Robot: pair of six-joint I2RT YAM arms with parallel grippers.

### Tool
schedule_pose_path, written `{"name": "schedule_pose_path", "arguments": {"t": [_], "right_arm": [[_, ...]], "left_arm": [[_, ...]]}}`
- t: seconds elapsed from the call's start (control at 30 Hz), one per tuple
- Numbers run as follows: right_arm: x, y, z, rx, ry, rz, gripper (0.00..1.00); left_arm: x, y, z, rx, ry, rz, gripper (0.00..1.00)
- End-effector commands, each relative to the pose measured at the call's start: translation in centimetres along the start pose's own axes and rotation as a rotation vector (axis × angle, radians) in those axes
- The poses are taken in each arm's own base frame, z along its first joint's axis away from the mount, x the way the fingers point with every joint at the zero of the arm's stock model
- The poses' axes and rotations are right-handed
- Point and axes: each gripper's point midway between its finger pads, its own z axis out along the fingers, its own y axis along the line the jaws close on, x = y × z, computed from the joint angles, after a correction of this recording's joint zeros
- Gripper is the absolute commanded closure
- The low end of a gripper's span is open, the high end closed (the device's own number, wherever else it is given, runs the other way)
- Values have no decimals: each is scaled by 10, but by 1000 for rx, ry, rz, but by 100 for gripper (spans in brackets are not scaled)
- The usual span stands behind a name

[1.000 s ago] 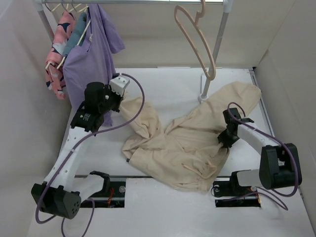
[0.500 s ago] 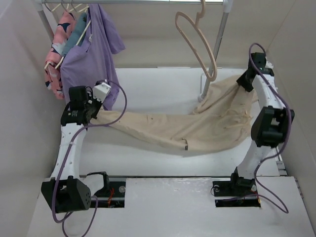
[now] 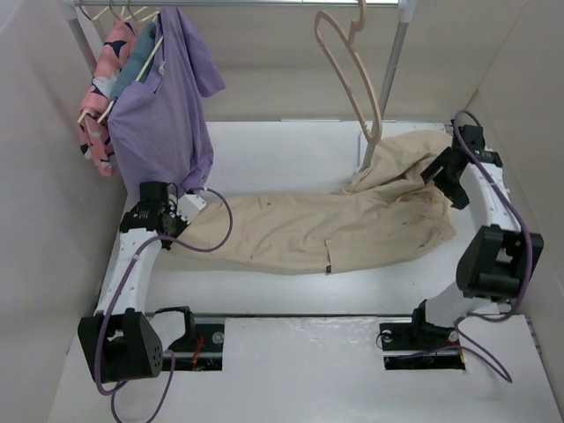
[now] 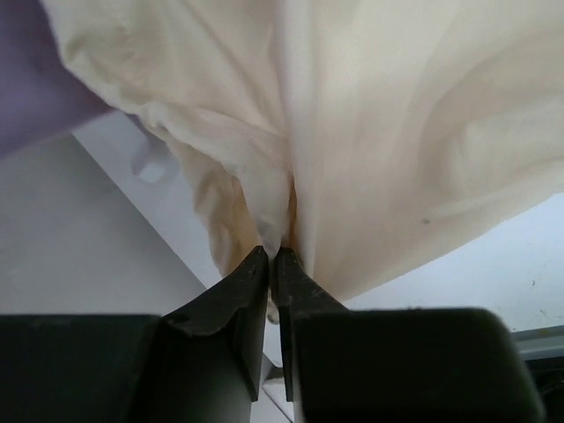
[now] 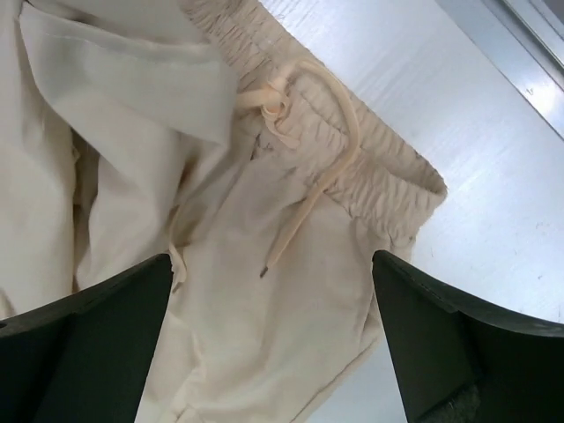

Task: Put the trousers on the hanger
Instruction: Flatten out the trousers at the center of the board.

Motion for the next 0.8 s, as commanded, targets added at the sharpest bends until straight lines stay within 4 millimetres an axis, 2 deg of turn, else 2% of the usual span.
{"name": "schedule_pose_path", "arguments": {"t": [0.0, 0.07, 0.1, 0.13, 0.27, 0.37, 0.4, 0.47, 0.5, 0.53, 0.57, 0.6, 0.63, 0.7, 0.73, 0.77], "right_arm": [[27, -26, 4, 21, 37, 119, 0], [49, -38, 15, 38, 102, 185, 0], [62, -53, 22, 63, 132, 216, 0], [68, -59, 26, 83, 149, 236, 0], [78, -69, 39, 109, 155, 256, 0], [86, -64, 61, 103, 190, 222, 1], [83, -66, 67, 108, 191, 223, 14], [81, -71, 80, 136, 215, 231, 31], [82, -74, 82, 136, 228, 229, 36], [82, -75, 82, 129, 235, 229, 48], [81, -81, 85, 126, 240, 238, 54], [76, -84, 79, 102, 219, 227, 60], [74, -89, 76, 104, 210, 244, 94], [67, -113, 64, 114, 188, 321, 100], [61, -119, 58, 110, 172, 360, 100], [63, -127, 52, 112, 173, 385, 100]], "left_arm": [[33, -21, 1, 25, 107, -43, 92], [40, -25, 3, 20, 135, -30, 92], [42, -28, 4, 27, 142, -29, 92], [44, -26, 4, 9, 145, -29, 92], [44, -22, 4, -19, 153, -39, 92], [47, -18, 5, -48, 169, -38, 92], [50, -15, 3, -66, 188, -37, 90], [55, -15, 1, -78, 211, -26, 90], [62, -15, 1, -92, 246, -10, 90], [66, -14, -1, -91, 269, 7, 90], [71, -16, -3, -94, 286, 9, 93], [76, -18, -5, -85, 310, 24, 94], [80, -18, -8, -88, 335, 28, 96], [88, -19, -14, -47, 400, 70, 97], [93, -17, -20, -47, 448, 82, 97], [95, -17, -23, -31, 482, 108, 97]]}}
